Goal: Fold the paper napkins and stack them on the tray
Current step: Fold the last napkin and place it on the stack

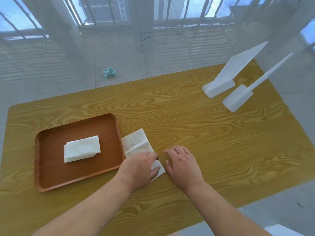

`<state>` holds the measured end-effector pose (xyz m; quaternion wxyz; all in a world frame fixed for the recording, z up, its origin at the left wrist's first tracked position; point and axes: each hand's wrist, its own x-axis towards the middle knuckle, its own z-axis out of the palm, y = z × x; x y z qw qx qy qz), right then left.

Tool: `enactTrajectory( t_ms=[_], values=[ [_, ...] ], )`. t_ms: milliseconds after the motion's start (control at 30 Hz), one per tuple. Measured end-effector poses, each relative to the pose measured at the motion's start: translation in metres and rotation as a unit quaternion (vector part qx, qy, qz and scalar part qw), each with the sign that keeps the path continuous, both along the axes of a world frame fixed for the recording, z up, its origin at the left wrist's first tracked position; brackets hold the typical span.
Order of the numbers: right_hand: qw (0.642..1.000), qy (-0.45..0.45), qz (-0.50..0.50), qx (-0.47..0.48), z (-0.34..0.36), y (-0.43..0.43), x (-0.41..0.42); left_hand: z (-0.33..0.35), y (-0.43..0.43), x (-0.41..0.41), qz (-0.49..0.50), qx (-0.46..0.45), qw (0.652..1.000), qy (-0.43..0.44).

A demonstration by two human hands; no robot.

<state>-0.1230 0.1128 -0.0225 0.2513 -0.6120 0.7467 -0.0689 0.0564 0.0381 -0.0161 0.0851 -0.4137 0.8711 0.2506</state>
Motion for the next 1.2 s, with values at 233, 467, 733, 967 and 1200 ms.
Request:
enactTrajectory(
  t_ms=[233, 467, 733, 967, 1200],
  values=[
    [0.997, -0.006, 0.068, -0.037, 0.004, -0.002, 0.005, -0.008, -0.008, 0.021, -0.048, -0.065, 0.995, -0.064],
    [0.988, 0.006, 0.151, 0.019, -0.004, 0.004, 0.021, -0.011, -0.001, 0.031, -0.042, -0.065, 0.996, -0.032],
    [0.989, 0.021, 0.147, 0.0, 0.0, -0.002, 0.018, -0.01, -0.005, 0.033, -0.014, -0.115, 0.99, -0.084],
    [0.994, 0.002, 0.104, 0.017, 0.005, -0.021, 0.015, 0.0, -0.007, 0.031, 0.047, -0.056, 0.996, 0.049],
    [0.858, -0.462, -0.21, 0.078, 0.036, -0.046, 0.006, 0.038, -0.03, 0.033, 0.359, 0.307, 0.828, 0.301]
  ],
)
